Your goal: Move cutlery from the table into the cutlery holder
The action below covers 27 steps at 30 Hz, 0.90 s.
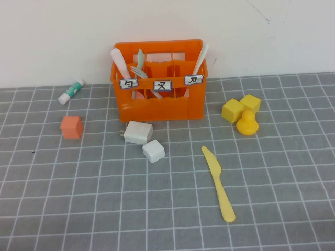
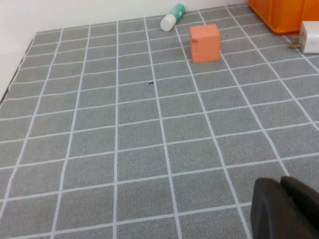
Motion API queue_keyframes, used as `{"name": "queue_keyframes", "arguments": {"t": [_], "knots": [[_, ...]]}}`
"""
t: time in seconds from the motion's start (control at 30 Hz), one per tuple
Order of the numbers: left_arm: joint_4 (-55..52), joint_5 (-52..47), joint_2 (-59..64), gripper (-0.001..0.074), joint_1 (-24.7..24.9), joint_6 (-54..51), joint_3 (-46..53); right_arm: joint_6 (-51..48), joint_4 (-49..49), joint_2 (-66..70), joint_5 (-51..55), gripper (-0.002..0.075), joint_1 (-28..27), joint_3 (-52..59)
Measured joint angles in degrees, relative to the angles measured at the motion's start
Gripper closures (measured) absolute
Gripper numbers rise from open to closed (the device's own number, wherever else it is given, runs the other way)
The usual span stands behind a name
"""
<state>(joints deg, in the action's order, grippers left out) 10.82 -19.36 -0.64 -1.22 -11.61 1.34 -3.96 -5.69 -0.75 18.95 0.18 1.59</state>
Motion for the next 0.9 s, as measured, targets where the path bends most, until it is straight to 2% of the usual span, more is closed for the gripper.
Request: {"name": "queue_keyframes", "arguments": {"t": [0.6,0.7,0.9], "knots": [[0.0,0.0,0.0,0.0736,0.0,-0.2,0.0,0.2,1.8,0.0,0.0,0.0729,0.1,0.0],[0.0,0.0,0.0,0.0736,0.0,-0.2,0.0,3.1,9.7,0.0,-0.2,0.0729,0.1,0.0],[0.0,0.0,0.0,0.0736,0.0,-0.1,0.0,8.6,33.8,0.0,-2.3,0.0729,0.1,0.0]]}}
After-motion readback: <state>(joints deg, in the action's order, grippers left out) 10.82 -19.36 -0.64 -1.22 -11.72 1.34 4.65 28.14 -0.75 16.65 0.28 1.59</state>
